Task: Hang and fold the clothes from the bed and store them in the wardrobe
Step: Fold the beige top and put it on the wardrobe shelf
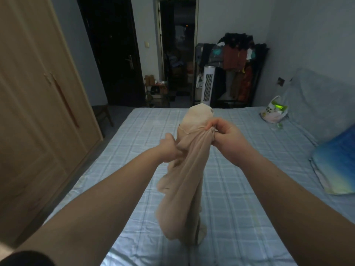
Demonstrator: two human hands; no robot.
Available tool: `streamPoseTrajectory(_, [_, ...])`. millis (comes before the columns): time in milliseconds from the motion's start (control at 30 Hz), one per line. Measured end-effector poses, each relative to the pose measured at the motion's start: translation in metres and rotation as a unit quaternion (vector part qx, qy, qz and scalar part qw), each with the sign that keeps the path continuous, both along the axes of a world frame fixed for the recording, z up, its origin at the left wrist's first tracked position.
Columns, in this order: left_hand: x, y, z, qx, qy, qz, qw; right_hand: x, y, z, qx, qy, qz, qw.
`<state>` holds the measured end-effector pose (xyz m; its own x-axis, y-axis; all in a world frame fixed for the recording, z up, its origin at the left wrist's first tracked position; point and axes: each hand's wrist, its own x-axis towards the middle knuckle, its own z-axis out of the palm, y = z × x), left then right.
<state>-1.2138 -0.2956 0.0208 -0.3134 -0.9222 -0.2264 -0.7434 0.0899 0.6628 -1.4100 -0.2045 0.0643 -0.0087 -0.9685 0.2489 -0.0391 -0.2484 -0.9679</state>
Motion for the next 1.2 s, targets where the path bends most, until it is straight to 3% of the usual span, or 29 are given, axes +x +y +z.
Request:
streamPoseTrajectory(133, [-0.011,-0.002,-0.008,0.004,0.111,-0.034,0.993,-0.020,0.006,-0.006,0.017,-0.054,0.004,0.998])
streamPoseTrajectory(267, [-0.012,-0.003,-0.004,-0.016,0.166,-0.023,0.986,-0.052,0.000,-0.029,0.046,-0.017,-0.137,0.989])
streamPoseTrajectory(400, [-0.012,-0.004,0.022,-0.075,0.173,-0.027,0.982,-0.073,-0.002,-0.052,0.116,0.169,-0.200,0.958])
streamPoseTrajectory(500, [-0.016,-0.004,0.040,-0.098,0.166,-0.051,0.980,-0.064,0.000,-0.046,0.138,0.250,-0.207,0.936])
streamPoseTrajectory(567, [-0.020,-0.004,0.051,-0.111,0.160,-0.056,0.979,-0.055,-0.001,-0.033,0.142,0.331,-0.242,0.901])
streamPoseTrajectory(633, [-0.023,-0.003,0.060,-0.122,0.169,-0.068,0.976,-0.046,-0.003,-0.020,0.107,0.403,-0.270,0.868])
streamPoseTrajectory(667, [-0.025,-0.002,0.065,-0.122,0.171,-0.077,0.975,-0.040,-0.004,-0.012,0.065,0.417,-0.264,0.868])
streamPoseTrajectory(733, [-0.026,0.003,0.074,-0.125,0.162,-0.097,0.974,-0.026,-0.005,0.002,-0.019,0.405,-0.210,0.890])
streamPoseTrajectory(833, [-0.027,0.011,0.084,-0.154,0.142,-0.121,0.970,-0.010,-0.012,0.011,-0.061,0.397,-0.135,0.906])
streamPoseTrajectory(1000, [-0.020,0.013,0.087,-0.187,0.136,-0.063,0.971,-0.005,-0.024,0.010,-0.054,0.372,-0.180,0.909])
streamPoseTrajectory(1200, [-0.008,0.007,0.073,-0.167,0.000,-0.013,0.986,-0.013,-0.028,0.018,-0.099,0.404,-0.226,0.881])
